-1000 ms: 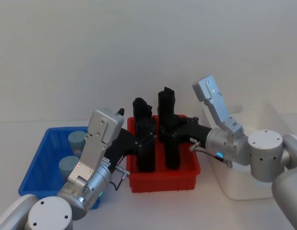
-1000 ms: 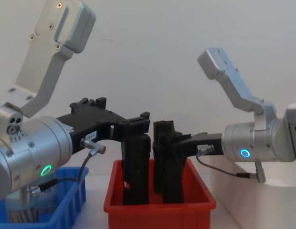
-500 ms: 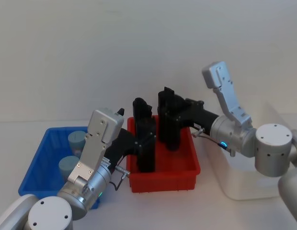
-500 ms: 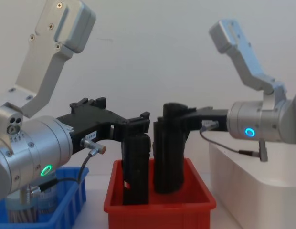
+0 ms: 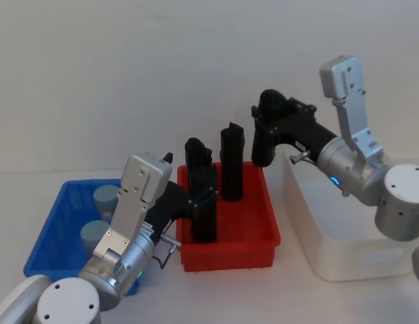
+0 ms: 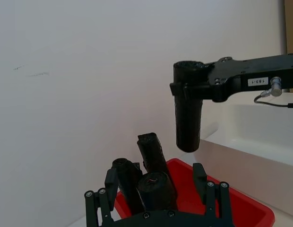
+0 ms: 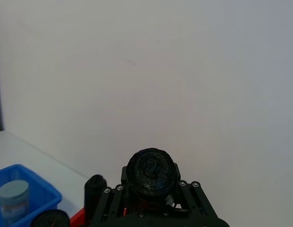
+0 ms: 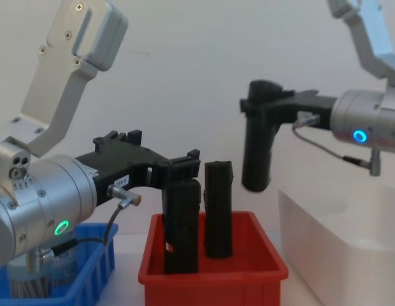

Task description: Pick the cotton swabs from the blue box and place them into the white box.

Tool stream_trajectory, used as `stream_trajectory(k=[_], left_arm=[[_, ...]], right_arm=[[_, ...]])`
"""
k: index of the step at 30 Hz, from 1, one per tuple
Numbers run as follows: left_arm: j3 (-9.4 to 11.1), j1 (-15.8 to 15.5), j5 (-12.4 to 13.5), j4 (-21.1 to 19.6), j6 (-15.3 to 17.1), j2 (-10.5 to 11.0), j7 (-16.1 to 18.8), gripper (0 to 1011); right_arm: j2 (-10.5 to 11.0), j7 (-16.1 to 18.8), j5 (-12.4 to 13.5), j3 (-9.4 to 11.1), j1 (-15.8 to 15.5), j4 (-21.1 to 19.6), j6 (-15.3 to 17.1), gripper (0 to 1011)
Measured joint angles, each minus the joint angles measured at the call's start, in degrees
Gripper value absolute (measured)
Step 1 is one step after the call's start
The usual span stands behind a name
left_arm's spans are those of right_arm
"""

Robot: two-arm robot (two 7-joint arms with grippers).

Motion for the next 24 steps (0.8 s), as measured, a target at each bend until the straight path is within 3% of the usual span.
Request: stream_trajectory(k=[14,24], left_arm=[[0.0,0.0,0.0,0.0,0.0,0.0,0.0,1000],[0.0,0.0,0.0,0.0,0.0,0.0,0.0,1000]], right_arm=[[2.26,-9.42,-1.58,2.33,-2.59,-4.0,-3.81,461],[3.22,-15.15,-1.77,3.74,-3.73,-3.41,-3.03,461]])
